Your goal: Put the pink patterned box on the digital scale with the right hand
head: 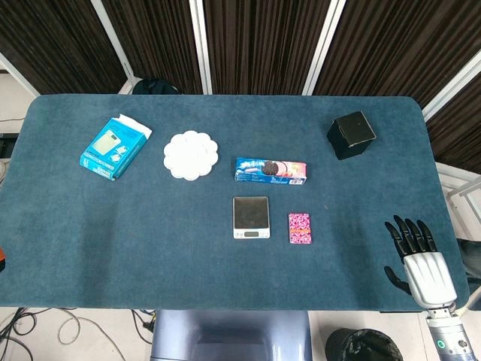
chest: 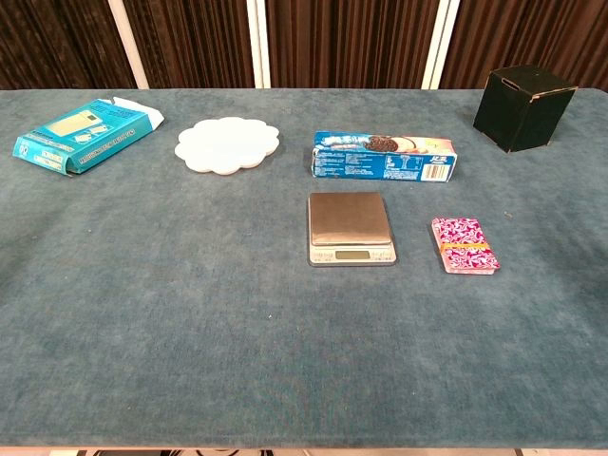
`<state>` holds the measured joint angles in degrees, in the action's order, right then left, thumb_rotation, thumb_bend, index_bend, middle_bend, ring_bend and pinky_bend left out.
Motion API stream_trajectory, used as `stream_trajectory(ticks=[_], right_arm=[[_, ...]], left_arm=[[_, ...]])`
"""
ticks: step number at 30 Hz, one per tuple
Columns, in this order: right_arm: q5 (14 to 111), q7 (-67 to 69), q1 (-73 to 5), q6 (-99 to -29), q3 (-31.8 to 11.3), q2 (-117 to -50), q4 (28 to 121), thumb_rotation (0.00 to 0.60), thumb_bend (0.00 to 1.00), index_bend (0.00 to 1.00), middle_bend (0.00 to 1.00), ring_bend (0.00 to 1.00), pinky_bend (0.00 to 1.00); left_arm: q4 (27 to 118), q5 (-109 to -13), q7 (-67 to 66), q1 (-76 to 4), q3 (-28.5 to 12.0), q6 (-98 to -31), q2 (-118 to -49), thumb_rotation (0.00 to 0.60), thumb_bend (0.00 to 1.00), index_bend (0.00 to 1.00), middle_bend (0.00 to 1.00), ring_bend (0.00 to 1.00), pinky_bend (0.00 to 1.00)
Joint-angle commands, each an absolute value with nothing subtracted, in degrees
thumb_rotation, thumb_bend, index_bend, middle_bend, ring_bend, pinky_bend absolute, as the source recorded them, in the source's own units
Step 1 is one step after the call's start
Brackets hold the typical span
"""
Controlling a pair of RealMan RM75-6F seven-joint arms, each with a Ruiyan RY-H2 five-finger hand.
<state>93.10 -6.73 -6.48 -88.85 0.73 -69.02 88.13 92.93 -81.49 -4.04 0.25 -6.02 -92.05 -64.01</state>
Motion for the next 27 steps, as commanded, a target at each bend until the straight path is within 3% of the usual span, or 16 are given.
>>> stream_trajectory(ticks=[1,20,27], right_arm=[[93.0,-7.0,-6.4,-88.6,0.6,-69.0,88.3,0.6,0.35,0.0,0.0,0.0,0.0],[94.0,-5.0,-5.9,-88.4,0.6,-68.0,89.4,0.6,0.35,0.0,0.0,0.0,0.0],[92.4,-5.7,-7.1,-84.3,0.8,-66.4,93.8,0.6,0.35,0.0,0.0,0.0,0.0]], left_arm=[[93.0,-81.5,-4.0,0.3,-6.0,-92.0,-64.0,0.6,0.66,0.07,0.0,0.0,0.0],[93.4,-81.1,-4.3,0.2,-6.0,-91.7,-64.0,0.6,0.66,0.07,0.0,0.0,0.0],[93.7,-80.7,-4.0,0.4,-6.3,-92.1,-64.1,0.6,0.66,0.07,0.0,0.0,0.0]])
